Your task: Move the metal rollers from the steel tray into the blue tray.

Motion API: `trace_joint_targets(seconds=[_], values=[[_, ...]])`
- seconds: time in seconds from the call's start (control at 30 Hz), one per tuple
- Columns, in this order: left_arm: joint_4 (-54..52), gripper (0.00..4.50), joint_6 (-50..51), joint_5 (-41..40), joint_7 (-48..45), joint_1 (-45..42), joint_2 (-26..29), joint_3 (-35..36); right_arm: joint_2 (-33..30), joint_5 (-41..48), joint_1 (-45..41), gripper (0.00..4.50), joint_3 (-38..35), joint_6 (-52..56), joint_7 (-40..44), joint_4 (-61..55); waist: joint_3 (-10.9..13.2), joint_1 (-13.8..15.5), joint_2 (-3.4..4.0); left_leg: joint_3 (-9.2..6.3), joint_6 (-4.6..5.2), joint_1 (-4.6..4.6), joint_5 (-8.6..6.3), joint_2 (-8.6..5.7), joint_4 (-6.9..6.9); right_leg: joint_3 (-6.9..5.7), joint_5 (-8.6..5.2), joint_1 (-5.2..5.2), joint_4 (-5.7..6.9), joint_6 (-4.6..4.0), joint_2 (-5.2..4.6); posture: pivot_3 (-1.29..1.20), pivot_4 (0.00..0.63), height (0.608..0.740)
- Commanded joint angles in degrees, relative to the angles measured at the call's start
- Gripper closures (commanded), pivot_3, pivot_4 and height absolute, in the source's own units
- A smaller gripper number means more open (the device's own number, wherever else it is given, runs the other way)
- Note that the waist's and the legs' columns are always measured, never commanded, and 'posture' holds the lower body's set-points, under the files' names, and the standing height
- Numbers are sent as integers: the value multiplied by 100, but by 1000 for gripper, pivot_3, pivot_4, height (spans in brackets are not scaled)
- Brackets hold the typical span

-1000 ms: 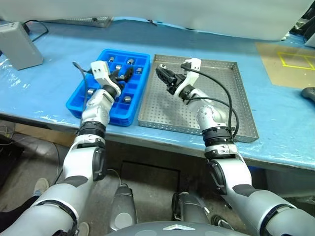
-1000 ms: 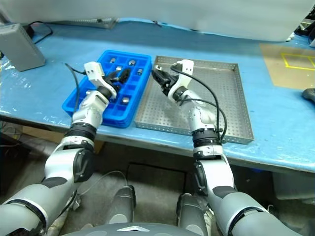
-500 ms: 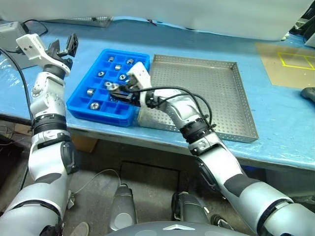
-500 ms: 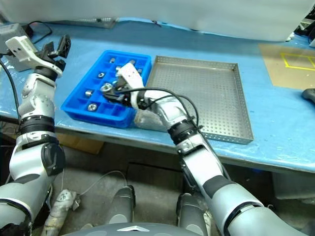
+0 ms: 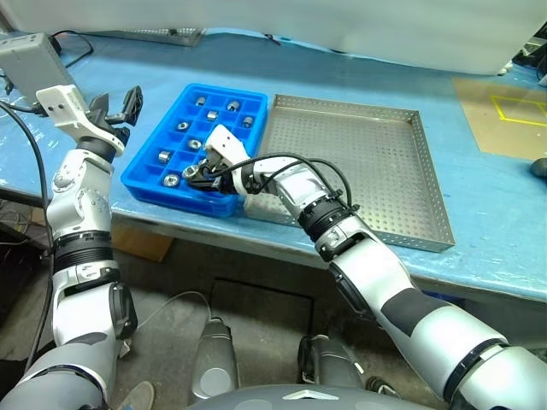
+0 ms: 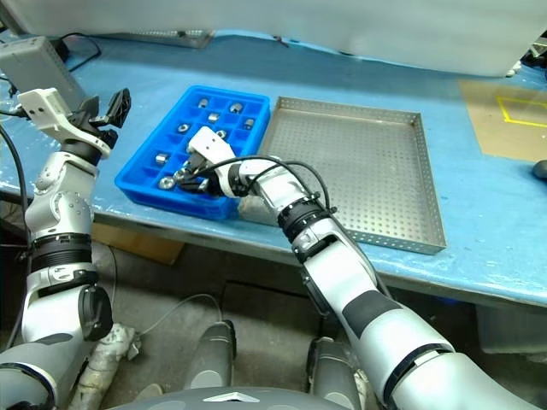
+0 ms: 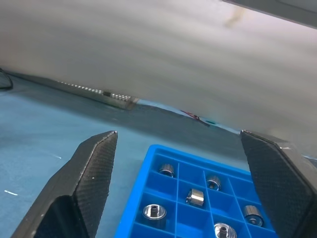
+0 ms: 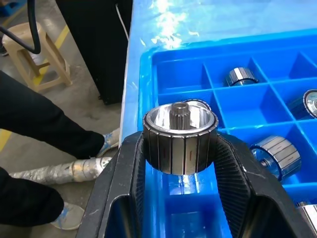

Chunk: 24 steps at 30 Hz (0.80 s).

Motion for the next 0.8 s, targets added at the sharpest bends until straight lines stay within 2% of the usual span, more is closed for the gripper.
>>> trace_joint_targets(seconds=[0.03,0.33,0.4,0.53,0.63,0.8], values=[[-282,297,70,-125,11,10,84,90,-79,-78,-199,2898,-92,-142,247,3,0,2,0,0,0,-1,0,0,0,0,0,0,0,0,0,196,150,740],[-334,297,136,-123,-10,3,81,17,-302,-292,-308,2898,-196,-251,434,325,0,-3,0,0,0,-1,0,0,0,0,0,-1,0,0,2,184,150,740],[-332,247,158,-120,-28,-2,68,-7,-351,-334,-317,2139,-218,-280,444,392,0,-4,0,0,0,-1,0,0,0,0,0,-1,0,0,2,178,150,740],[-294,247,205,-158,-127,-79,38,-66,-413,-334,-303,927,-344,-301,419,436,0,-2,-1,0,0,-1,0,0,0,0,0,-1,0,-1,2,164,150,740],[-276,247,252,-216,-285,-178,-8,-147,-467,-222,-231,927,-547,-288,390,291,-1,-1,-1,0,0,-1,0,0,1,1,1,-1,2,-1,3,161,150,740],[16,247,158,-107,-777,-443,-191,-533,-763,205,74,927,-1330,-314,-51,-340,-1,18,-2,2,2,-3,1,-1,6,3,2,-1,3,-3,6,55,150,740]])
